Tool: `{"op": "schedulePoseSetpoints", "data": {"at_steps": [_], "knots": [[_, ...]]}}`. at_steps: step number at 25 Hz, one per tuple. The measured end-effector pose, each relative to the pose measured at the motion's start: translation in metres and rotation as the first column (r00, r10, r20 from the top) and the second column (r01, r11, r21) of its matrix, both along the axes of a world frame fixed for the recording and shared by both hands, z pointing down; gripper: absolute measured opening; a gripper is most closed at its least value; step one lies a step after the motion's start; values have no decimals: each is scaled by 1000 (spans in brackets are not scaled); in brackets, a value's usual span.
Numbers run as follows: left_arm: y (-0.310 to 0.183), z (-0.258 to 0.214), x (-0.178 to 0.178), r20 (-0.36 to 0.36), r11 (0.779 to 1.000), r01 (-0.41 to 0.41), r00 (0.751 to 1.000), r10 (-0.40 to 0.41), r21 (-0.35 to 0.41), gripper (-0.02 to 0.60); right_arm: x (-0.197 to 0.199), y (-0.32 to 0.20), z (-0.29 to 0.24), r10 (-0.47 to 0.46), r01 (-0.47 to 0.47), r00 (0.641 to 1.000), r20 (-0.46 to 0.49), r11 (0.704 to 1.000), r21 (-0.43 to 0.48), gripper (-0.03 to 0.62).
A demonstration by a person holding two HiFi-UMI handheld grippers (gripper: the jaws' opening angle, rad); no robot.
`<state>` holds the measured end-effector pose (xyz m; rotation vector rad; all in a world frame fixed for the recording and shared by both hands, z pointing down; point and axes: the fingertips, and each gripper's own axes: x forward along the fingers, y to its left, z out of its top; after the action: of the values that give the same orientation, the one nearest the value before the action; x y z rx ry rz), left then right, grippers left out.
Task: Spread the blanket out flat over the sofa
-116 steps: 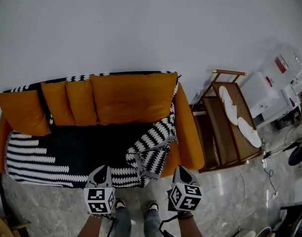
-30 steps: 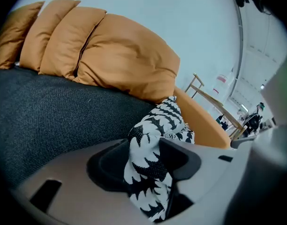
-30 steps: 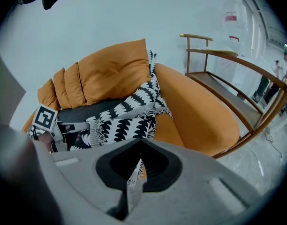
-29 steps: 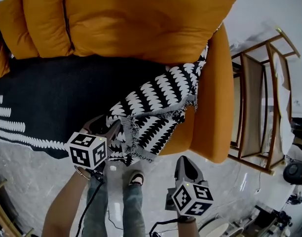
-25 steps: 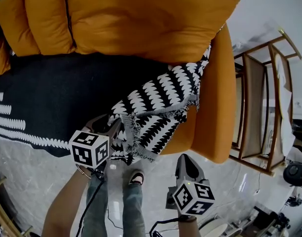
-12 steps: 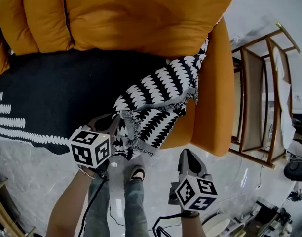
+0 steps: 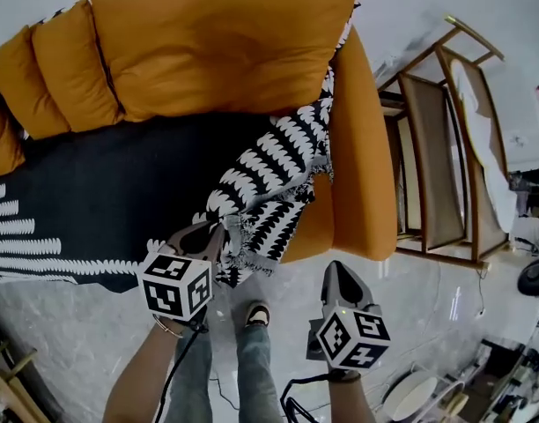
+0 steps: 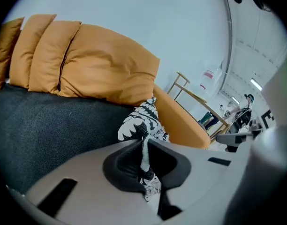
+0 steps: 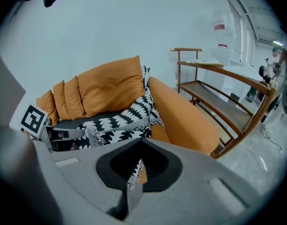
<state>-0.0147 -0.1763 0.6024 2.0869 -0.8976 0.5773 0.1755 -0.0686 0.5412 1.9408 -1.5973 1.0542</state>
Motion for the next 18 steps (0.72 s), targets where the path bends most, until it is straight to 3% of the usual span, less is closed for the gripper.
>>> {"op": "schedulePoseSetpoints", "data": {"at_steps": [7,12,18], "knots": [[13,-33,20,49,998,-59,997,58,15,15,19,16,-27,84,-84,996,-10,995,45,5],[27,-51,39,39,995,-96,995,97,-25,15,29,28,-41,143,-143,990,6,987,74,5],[51,-76,73,10,987,-162,987,162,-6,15,42,49,-53,187,-188,982,14,977,102,5]]}}
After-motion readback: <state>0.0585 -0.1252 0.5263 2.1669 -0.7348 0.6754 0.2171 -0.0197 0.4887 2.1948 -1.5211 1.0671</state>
